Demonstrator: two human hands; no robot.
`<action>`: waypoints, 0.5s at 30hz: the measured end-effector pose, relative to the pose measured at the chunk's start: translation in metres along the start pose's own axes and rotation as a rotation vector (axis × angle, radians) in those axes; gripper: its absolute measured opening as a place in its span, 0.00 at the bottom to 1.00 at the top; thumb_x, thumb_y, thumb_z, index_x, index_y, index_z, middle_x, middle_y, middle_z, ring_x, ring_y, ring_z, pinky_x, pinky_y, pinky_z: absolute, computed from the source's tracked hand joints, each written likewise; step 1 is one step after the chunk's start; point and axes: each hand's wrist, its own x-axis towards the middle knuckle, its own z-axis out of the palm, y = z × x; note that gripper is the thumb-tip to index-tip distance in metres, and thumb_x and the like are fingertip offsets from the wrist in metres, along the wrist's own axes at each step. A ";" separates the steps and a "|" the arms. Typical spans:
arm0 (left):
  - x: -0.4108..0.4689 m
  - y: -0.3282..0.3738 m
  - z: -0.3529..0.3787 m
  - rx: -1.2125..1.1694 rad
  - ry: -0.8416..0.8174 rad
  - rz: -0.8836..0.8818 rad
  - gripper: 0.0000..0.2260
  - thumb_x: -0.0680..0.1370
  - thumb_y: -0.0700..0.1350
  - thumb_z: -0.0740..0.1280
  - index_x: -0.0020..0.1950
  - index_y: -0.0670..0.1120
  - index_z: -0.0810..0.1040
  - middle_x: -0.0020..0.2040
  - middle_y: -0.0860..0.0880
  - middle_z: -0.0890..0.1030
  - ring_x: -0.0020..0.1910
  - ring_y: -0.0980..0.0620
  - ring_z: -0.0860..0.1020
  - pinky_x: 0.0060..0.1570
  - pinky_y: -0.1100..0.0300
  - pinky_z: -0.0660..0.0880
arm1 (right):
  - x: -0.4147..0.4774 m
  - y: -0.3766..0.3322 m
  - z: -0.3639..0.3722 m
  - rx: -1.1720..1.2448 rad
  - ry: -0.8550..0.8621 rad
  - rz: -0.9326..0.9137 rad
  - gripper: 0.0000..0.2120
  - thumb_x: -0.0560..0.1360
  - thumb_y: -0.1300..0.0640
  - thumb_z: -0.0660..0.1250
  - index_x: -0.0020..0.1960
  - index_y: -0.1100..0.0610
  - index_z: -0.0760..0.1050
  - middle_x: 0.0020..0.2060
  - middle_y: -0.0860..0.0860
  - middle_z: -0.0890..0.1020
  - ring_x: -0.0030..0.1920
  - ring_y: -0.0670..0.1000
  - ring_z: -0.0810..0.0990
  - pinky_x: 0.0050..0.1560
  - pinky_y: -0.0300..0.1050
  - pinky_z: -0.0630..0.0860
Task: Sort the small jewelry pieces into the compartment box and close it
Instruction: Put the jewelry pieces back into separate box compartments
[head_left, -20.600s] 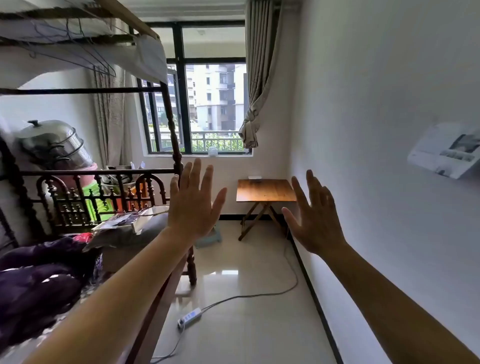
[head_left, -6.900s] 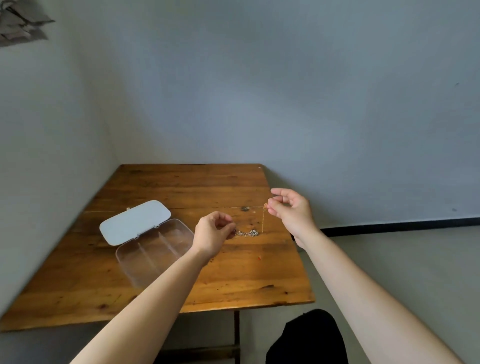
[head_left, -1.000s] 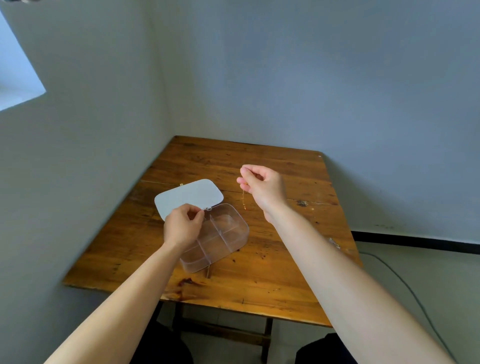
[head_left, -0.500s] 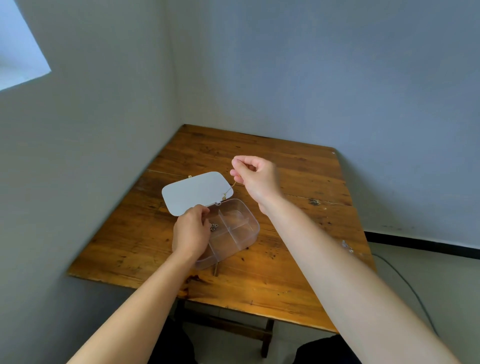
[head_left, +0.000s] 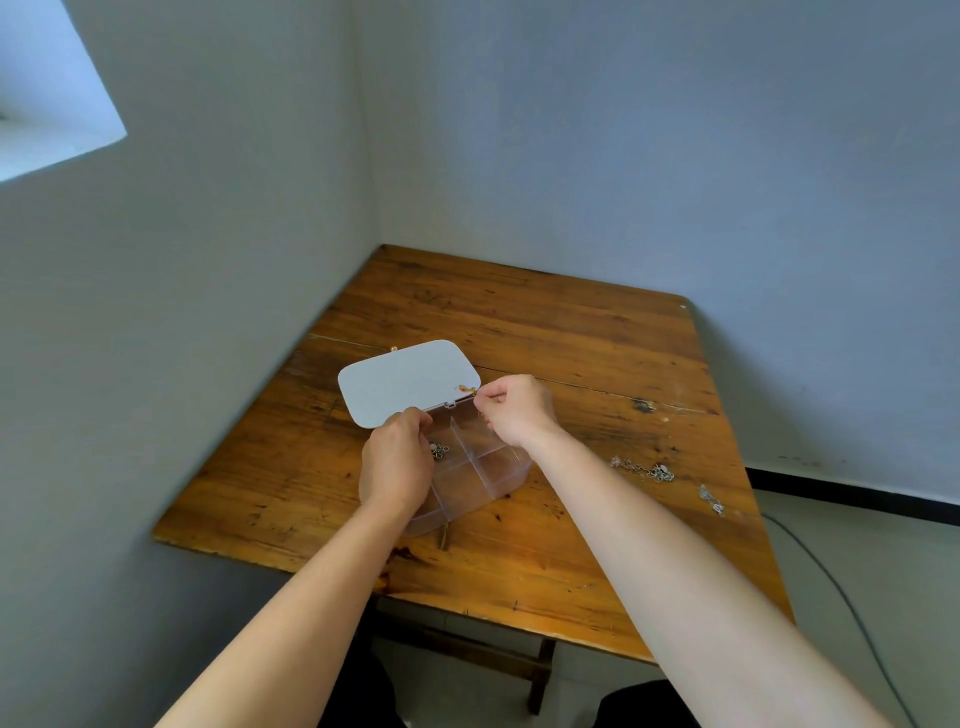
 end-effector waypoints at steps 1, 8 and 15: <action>0.000 0.000 0.000 -0.004 0.003 -0.001 0.12 0.80 0.37 0.64 0.62 0.44 0.80 0.56 0.46 0.83 0.51 0.46 0.82 0.46 0.55 0.80 | 0.001 -0.002 0.001 -0.074 0.003 -0.029 0.10 0.80 0.56 0.67 0.59 0.57 0.83 0.53 0.53 0.85 0.49 0.53 0.83 0.50 0.46 0.82; 0.001 0.000 0.000 -0.008 0.013 -0.015 0.12 0.80 0.37 0.64 0.61 0.44 0.80 0.55 0.46 0.83 0.51 0.46 0.81 0.44 0.57 0.78 | 0.006 -0.004 0.005 -0.392 -0.019 -0.162 0.21 0.81 0.58 0.64 0.73 0.51 0.71 0.61 0.53 0.81 0.54 0.56 0.82 0.49 0.48 0.81; 0.001 -0.002 0.002 0.010 0.015 -0.007 0.12 0.79 0.37 0.65 0.61 0.45 0.80 0.55 0.46 0.83 0.50 0.47 0.82 0.46 0.55 0.80 | 0.008 -0.004 0.010 -0.475 0.031 -0.249 0.13 0.80 0.57 0.68 0.63 0.53 0.81 0.58 0.54 0.84 0.53 0.55 0.82 0.48 0.47 0.81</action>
